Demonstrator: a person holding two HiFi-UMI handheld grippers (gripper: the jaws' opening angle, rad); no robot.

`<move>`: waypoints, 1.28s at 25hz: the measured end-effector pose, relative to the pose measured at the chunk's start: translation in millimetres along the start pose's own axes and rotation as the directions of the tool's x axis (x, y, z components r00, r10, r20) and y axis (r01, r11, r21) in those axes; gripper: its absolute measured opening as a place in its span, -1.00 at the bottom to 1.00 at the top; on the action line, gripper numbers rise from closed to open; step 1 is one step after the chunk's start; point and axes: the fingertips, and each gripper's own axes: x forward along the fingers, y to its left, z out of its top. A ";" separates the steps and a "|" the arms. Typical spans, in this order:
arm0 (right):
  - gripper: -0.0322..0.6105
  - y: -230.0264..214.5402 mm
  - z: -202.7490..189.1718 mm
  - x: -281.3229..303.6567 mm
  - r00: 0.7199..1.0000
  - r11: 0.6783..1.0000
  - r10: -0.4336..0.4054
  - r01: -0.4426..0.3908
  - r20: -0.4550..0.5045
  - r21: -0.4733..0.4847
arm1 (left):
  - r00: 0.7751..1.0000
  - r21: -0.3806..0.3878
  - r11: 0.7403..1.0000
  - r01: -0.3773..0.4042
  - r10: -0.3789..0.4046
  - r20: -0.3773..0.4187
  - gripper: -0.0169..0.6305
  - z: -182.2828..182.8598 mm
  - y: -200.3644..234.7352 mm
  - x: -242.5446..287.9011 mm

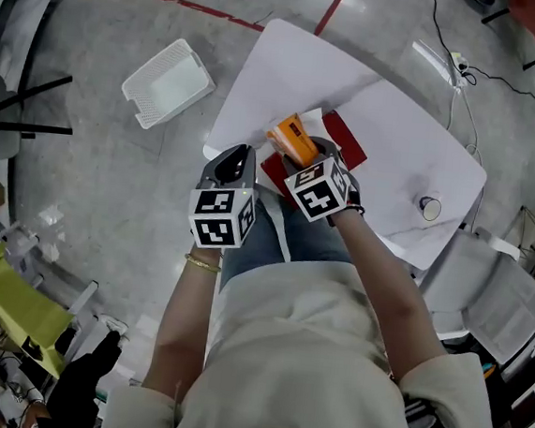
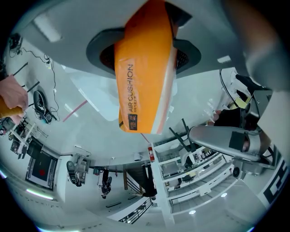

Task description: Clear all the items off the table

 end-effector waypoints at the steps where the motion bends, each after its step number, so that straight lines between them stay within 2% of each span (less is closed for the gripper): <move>1: -0.15 6.9 3.8 0.7 1.000 1.000 -0.002 0.002 -0.001 -0.005 | 1.000 -0.005 1.000 0.003 -0.003 0.002 -0.84 -1.6 6.9 -4.6; 15: -0.15 93.3 69.8 8.3 0.999 0.999 -0.037 0.037 0.008 -0.040 | 1.000 -0.011 1.000 0.020 -0.020 0.009 -0.84 -12.9 109.2 -65.0; 22: -0.15 140.3 114.0 28.4 0.999 0.998 -0.026 0.027 0.018 -0.050 | 0.999 -0.047 0.999 -0.012 0.014 0.039 -0.85 -13.3 174.0 -96.8; 32: -0.15 195.0 174.7 66.6 1.000 0.993 -0.011 0.014 0.022 -0.116 | 0.996 -0.115 0.991 -0.066 0.072 0.052 -0.86 -25.5 262.1 -130.1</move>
